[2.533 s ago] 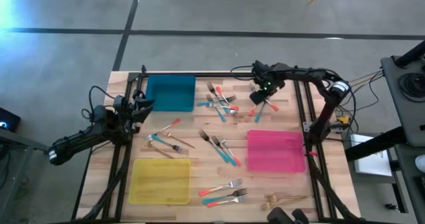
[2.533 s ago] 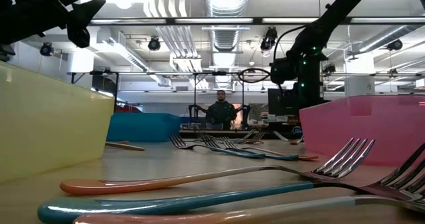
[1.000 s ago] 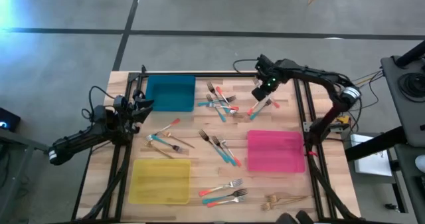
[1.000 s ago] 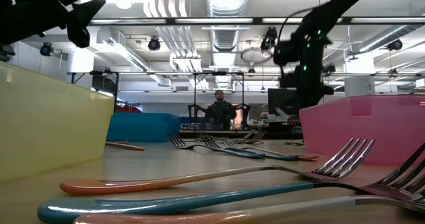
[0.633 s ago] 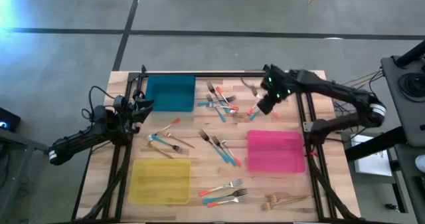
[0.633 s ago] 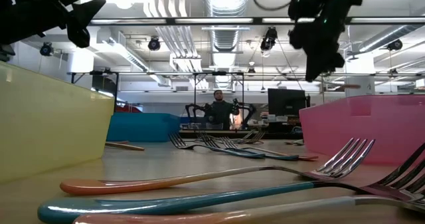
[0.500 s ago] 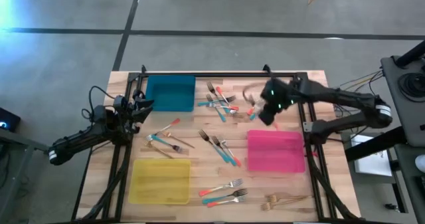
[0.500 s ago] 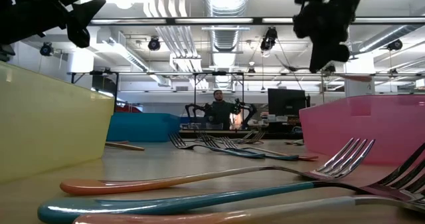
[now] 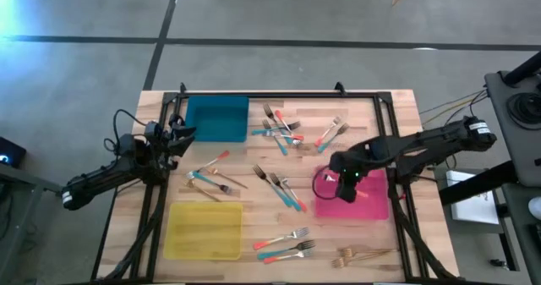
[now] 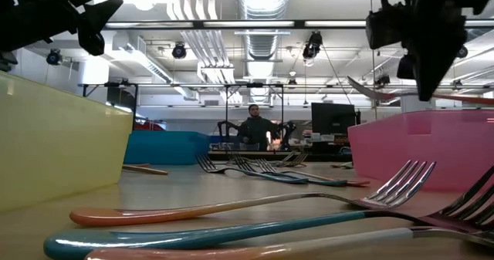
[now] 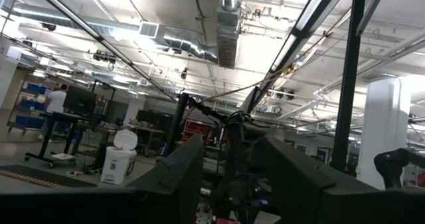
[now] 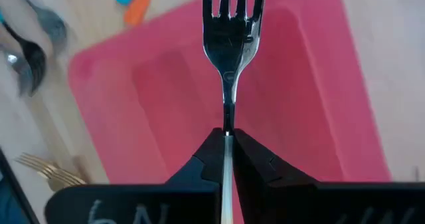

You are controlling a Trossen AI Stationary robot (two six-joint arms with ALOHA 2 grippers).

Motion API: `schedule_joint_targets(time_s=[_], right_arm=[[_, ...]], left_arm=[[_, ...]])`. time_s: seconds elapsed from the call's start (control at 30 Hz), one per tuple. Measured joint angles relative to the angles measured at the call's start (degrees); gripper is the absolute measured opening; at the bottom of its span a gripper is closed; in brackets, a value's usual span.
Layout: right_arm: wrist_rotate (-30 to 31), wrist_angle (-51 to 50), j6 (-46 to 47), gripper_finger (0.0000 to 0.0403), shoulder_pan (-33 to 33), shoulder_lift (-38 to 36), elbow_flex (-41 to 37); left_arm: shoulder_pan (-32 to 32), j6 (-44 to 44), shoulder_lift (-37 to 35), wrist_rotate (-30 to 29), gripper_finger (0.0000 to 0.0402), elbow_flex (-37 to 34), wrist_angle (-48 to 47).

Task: Sort silverware by color (type)
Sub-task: Put the orange fork into the red bin, then put the blue fork into the blue bin

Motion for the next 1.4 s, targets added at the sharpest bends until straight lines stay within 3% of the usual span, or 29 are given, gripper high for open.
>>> schedule_joint_targets(time_s=[0.17, 0.43, 0.6, 0.67, 0.77, 0.83, 0.9, 1.1, 1.23, 1.4], right_arm=[[0.4, 0.0, 7.0, 0.0036, 0.3, 2.0, -0.2], [0.4, -0.3, 10.6, 0.0096, 0.3, 2.7, 0.2], [0.7, -0.4, 10.8, 0.0107, -0.8, 2.7, 3.6], [3.9, -0.4, 10.7, 0.0106, -2.2, 2.7, 5.5], [15.3, -0.3, 11.9, 0.0100, -5.1, 2.7, 7.8], [24.3, -0.3, 18.1, 0.0097, -7.8, 2.7, 8.5], [28.9, -1.2, 24.5, 0.0095, -10.6, 2.7, 8.5], [27.1, -6.5, 29.5, 0.0103, -20.4, 3.3, 6.1], [25.4, -5.7, 36.8, 0.0112, -26.3, 3.6, 4.2], [21.0, -1.2, 37.9, 0.0116, -31.4, 4.0, 3.3]], left_arm=[[0.0, 0.0, 0.0, 0.0, 0.0141, 0.0, 0.0], [0.0, 0.0, 0.0, 0.0, 0.0141, 0.0, 0.0], [0.0, 0.0, 0.0, 0.0, 0.0141, 0.0, 0.0], [0.0, 0.0, 0.0, 0.0, 0.0141, 0.0, 0.0], [0.0, 0.0, 0.0, 0.0, 0.0141, 0.0, 0.0], [0.0, 0.0, 0.0, 0.0, 0.0141, 0.0, 0.0], [0.0, 0.0, 0.0, 0.0, 0.0141, 0.0, 0.0], [0.0, 0.0, 0.0, 0.0, 0.0141, 0.0, 0.0], [0.0, 0.0, 0.0, 0.0, 0.0141, 0.0, 0.0], [0.0, 0.0, 0.0, 0.0, 0.0141, 0.0, 0.0]])
